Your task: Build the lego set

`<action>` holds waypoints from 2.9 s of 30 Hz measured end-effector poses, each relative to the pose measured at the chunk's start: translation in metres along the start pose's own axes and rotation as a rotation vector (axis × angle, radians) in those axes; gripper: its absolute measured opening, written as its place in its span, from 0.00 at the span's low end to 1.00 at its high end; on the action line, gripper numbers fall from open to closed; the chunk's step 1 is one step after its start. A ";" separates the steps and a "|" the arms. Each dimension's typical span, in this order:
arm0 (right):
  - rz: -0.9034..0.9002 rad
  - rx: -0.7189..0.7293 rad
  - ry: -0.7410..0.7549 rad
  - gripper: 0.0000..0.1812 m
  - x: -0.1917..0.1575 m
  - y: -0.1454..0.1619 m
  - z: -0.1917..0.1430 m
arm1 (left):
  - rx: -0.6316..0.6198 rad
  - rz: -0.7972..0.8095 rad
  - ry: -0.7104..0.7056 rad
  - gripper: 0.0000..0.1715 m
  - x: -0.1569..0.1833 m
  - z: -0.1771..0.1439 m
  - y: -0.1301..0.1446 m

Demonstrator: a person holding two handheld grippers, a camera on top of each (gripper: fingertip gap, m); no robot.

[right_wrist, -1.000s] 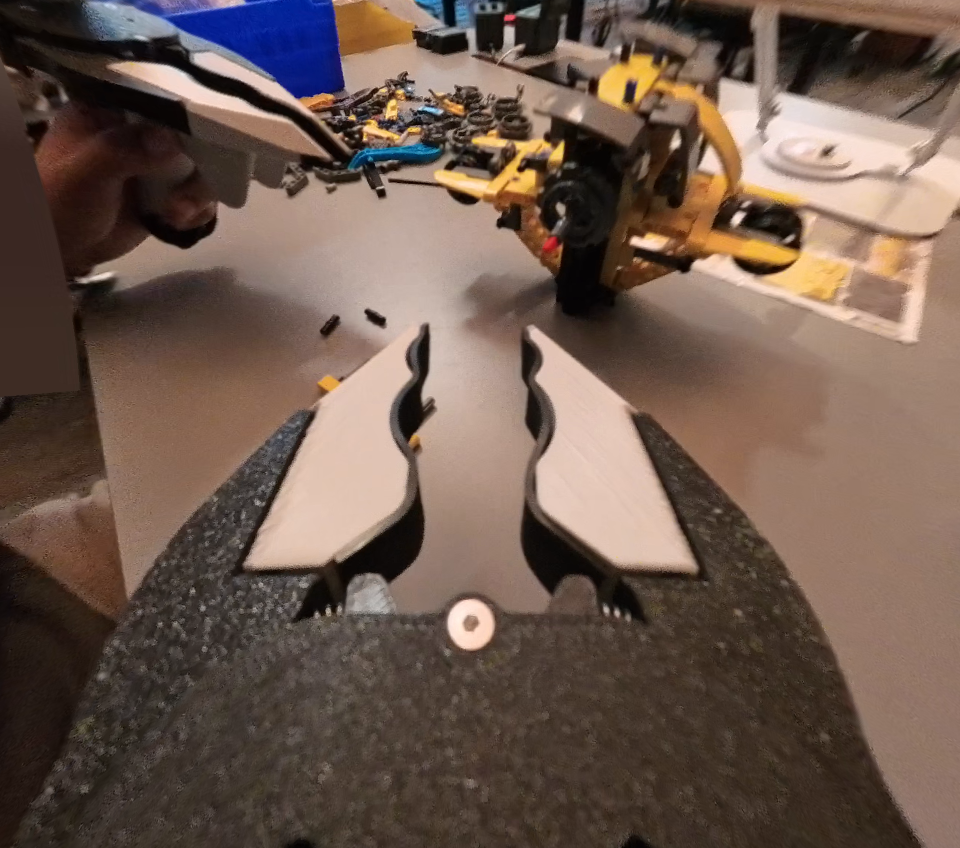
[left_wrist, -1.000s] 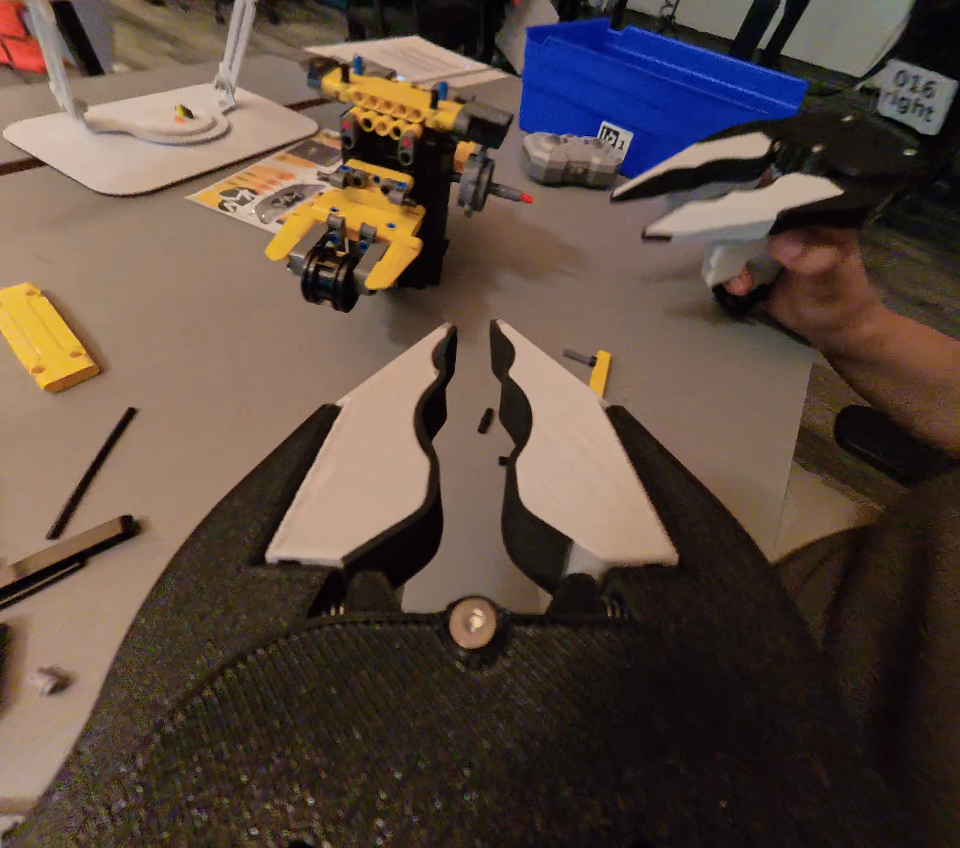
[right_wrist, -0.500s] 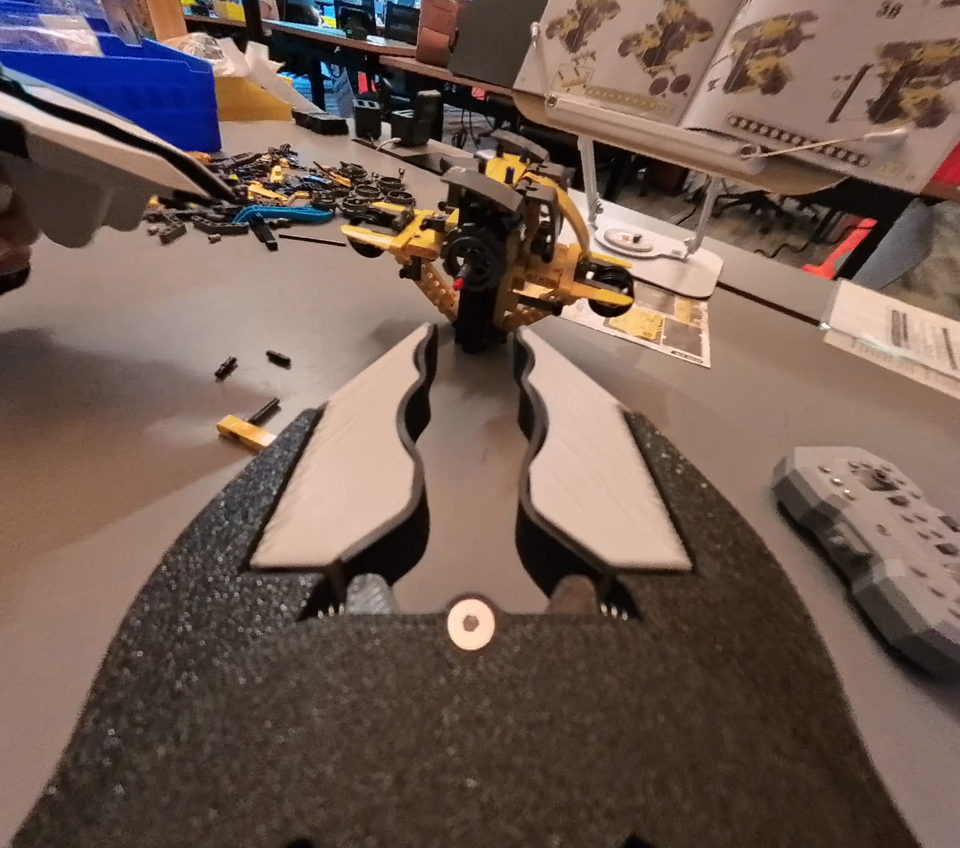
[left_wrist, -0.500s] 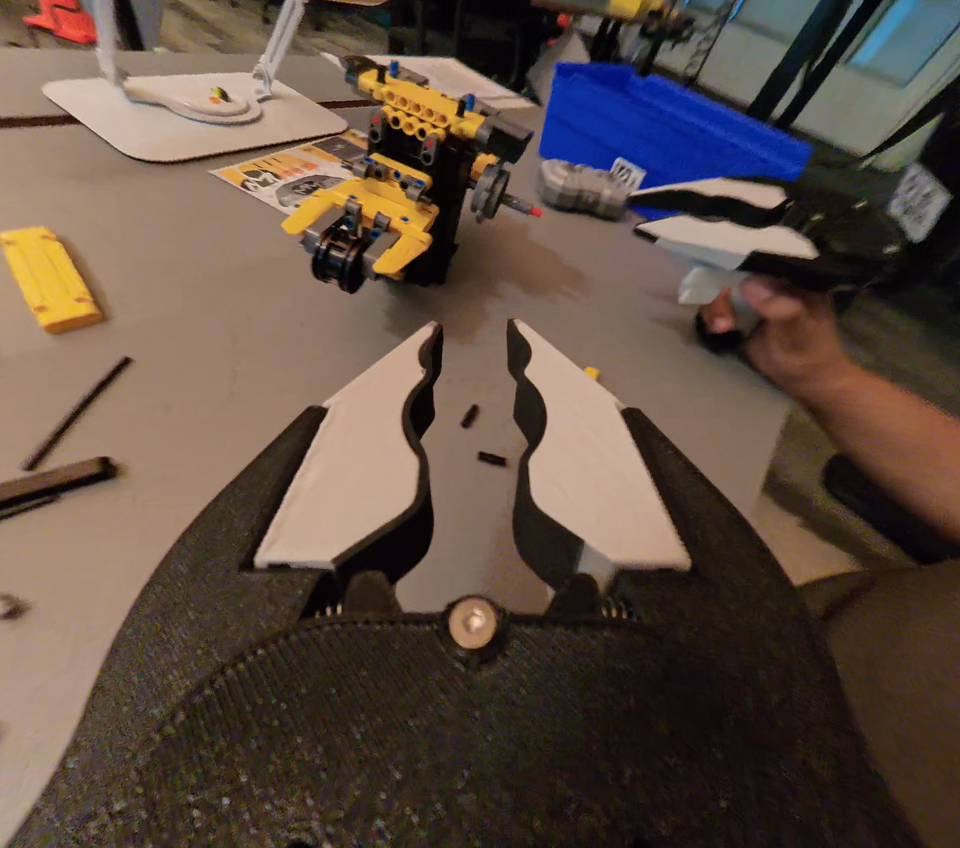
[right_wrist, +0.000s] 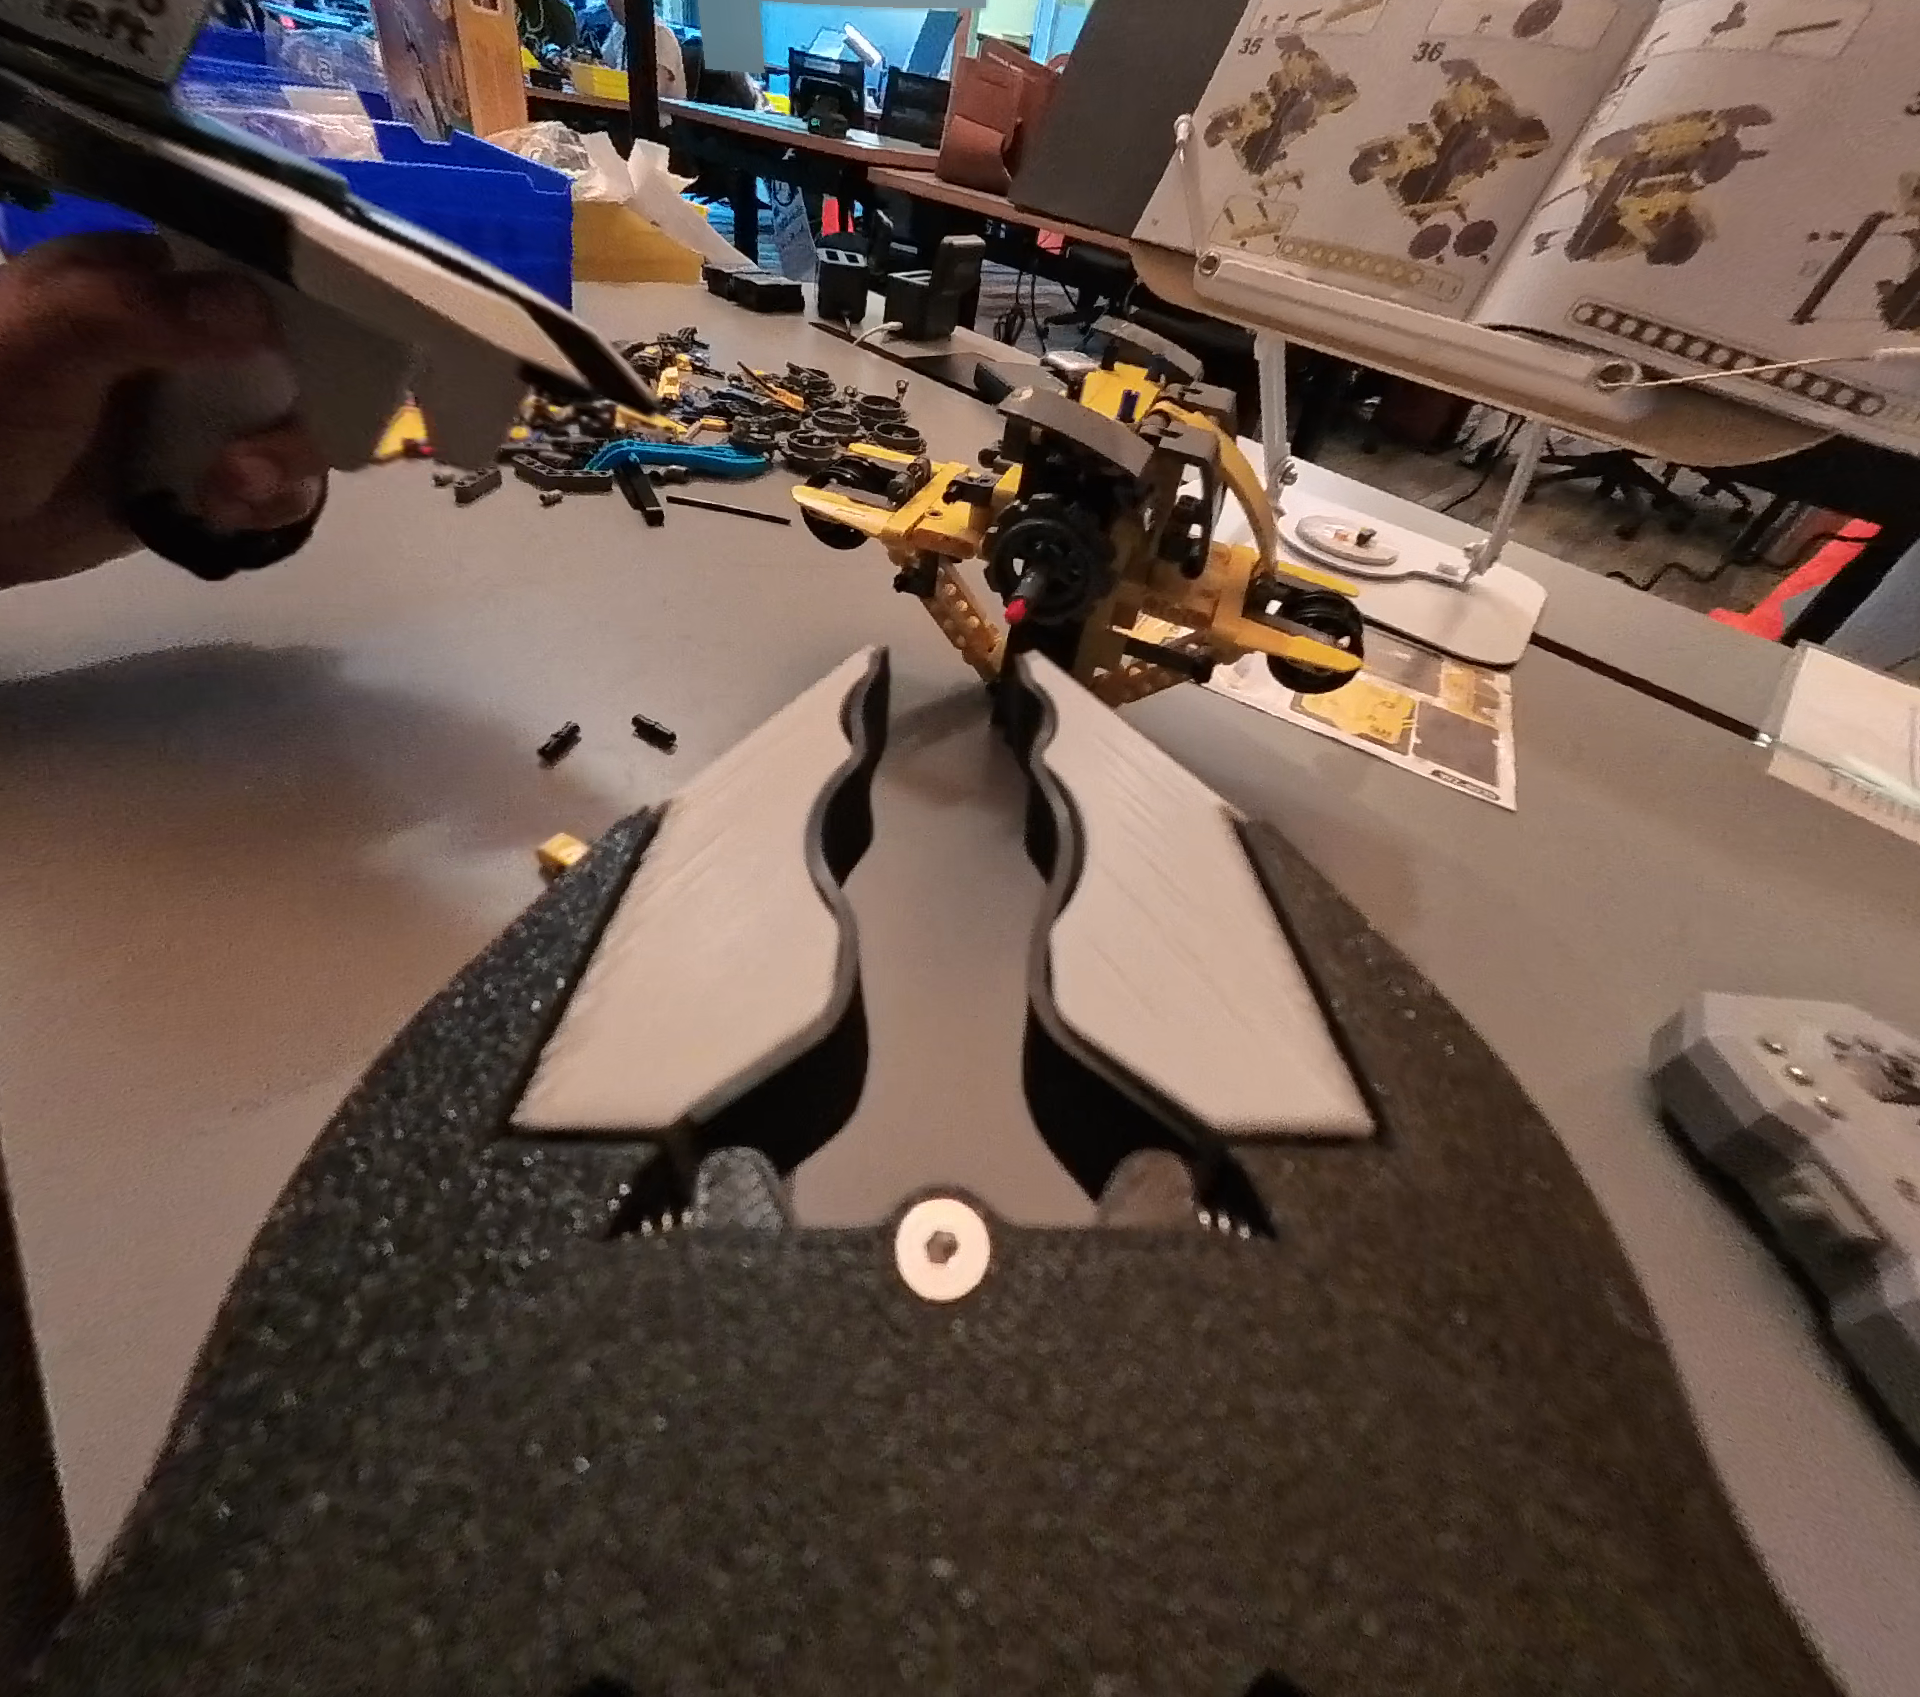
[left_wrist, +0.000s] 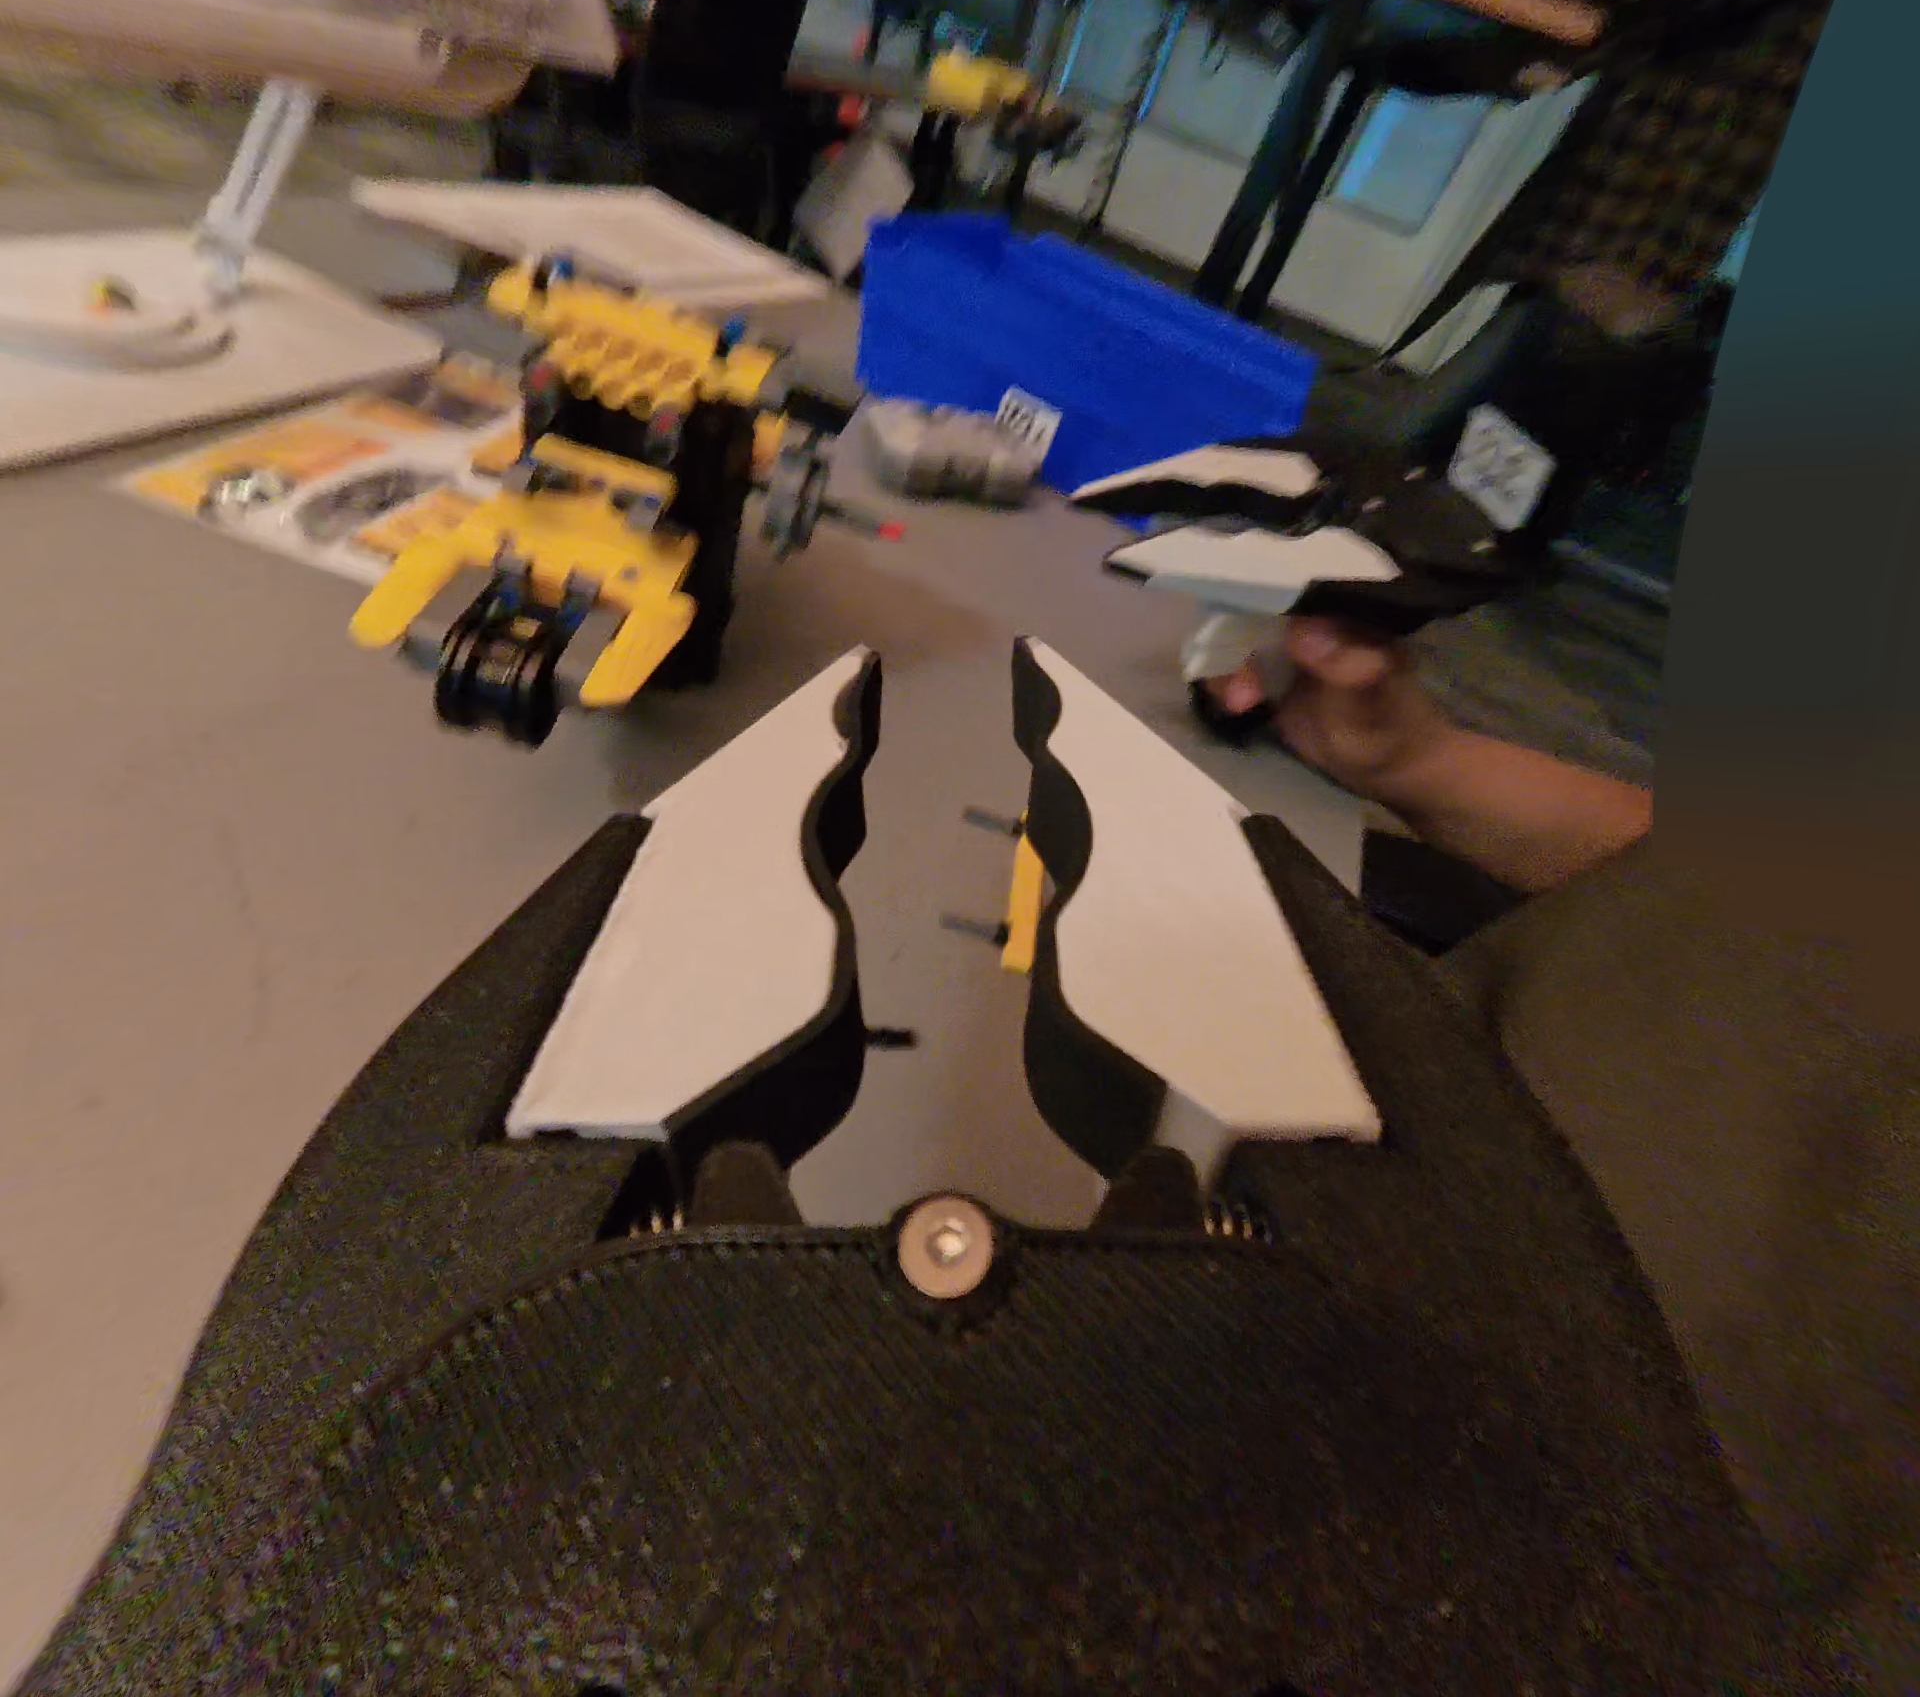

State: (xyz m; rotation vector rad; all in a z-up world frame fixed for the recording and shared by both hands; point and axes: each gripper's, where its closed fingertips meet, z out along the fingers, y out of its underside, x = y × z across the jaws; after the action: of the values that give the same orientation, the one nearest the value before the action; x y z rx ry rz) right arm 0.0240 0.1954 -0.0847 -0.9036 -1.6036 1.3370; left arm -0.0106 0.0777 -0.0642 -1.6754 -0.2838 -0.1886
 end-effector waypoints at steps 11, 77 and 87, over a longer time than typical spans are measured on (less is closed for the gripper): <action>0.055 0.014 0.036 0.23 0.009 -0.001 -0.002 | -0.054 0.052 -0.117 0.12 -0.004 -0.013 0.023; 0.150 0.035 0.016 0.35 0.019 -0.002 -0.010 | 0.009 -0.113 -0.127 0.12 0.098 -0.085 0.089; 0.051 0.049 0.018 0.31 0.009 -0.007 -0.009 | -0.077 -0.044 -0.151 0.13 0.092 -0.069 0.102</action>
State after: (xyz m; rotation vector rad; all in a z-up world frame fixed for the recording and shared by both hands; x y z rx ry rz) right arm 0.0292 0.2056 -0.0761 -0.9295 -1.5368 1.3939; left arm 0.1102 0.0051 -0.1259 -1.7638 -0.4319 -0.1073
